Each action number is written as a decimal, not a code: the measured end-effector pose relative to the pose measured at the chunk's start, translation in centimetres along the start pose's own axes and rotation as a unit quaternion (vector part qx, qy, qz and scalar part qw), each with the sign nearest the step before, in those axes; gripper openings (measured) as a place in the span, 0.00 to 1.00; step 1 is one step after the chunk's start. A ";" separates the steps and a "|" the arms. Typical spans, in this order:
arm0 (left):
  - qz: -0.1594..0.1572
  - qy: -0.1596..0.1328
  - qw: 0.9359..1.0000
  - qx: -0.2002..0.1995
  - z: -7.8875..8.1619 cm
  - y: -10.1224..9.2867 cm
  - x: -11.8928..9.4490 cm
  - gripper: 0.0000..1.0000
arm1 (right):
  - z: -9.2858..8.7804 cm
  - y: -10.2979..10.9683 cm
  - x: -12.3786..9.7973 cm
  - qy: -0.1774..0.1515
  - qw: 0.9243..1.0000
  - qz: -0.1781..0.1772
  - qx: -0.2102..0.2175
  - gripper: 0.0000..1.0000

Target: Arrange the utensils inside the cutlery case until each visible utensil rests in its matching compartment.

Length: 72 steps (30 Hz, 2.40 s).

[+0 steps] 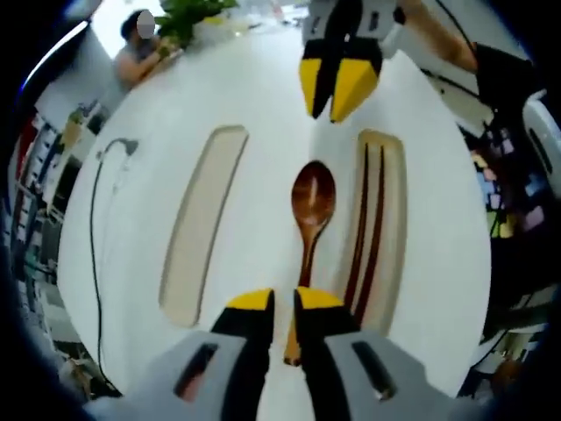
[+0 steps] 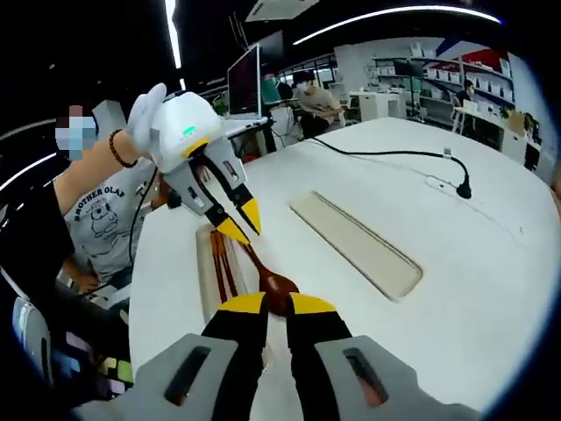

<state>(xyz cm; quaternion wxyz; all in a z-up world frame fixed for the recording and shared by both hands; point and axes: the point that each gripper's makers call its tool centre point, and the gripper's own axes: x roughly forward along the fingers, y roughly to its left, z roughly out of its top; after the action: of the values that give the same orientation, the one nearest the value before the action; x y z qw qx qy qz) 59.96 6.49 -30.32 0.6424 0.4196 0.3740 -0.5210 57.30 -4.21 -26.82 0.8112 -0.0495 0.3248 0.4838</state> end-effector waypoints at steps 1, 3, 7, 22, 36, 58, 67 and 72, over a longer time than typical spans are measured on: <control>-0.002 0.003 1.000 0.002 -0.1 -0.1 0.1 0.09 | -0.2 -0.2 0.1 0.001 1.000 -0.002 0.005 0.07; -0.009 0.009 1.000 0.000 -0.2 -0.3 0.2 0.09 | -0.5 -0.6 0.3 0.005 1.000 -0.004 0.011 0.08; -0.019 0.014 1.000 0.004 -0.2 -0.6 0.3 0.09 | -1.2 -1.2 0.8 0.007 1.000 -0.002 0.030 0.09; -0.038 0.028 0.999 0.001 -0.5 -0.9 1.0 0.11 | -2.9 -1.5 2.7 0.022 0.992 0.027 0.118 0.13; -0.051 0.039 0.998 0.013 -0.6 -1.4 2.1 0.08 | -3.5 -1.3 4.0 0.028 0.986 0.043 0.156 0.09; -0.022 -0.010 1.000 0.015 -0.1 -1.1 2.1 0.07 | -3.2 -1.8 4.0 -0.008 0.952 0.028 0.305 0.01; 0.012 -0.036 0.999 0.030 1.8 0.3 0.6 0.08 | -1.0 -2.7 2.2 -0.068 0.958 0.015 0.278 0.01; 0.026 -0.036 0.998 0.044 2.3 -0.2 -0.8 0.08 | 0.1 -1.5 0.8 -0.092 0.960 0.019 0.264 0.02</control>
<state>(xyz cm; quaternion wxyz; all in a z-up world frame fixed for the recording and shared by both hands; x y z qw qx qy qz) 59.75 4.65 -28.75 0.6497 0.4383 0.3164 -0.5345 58.87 -4.35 -27.58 0.8124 0.2178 0.3658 0.3984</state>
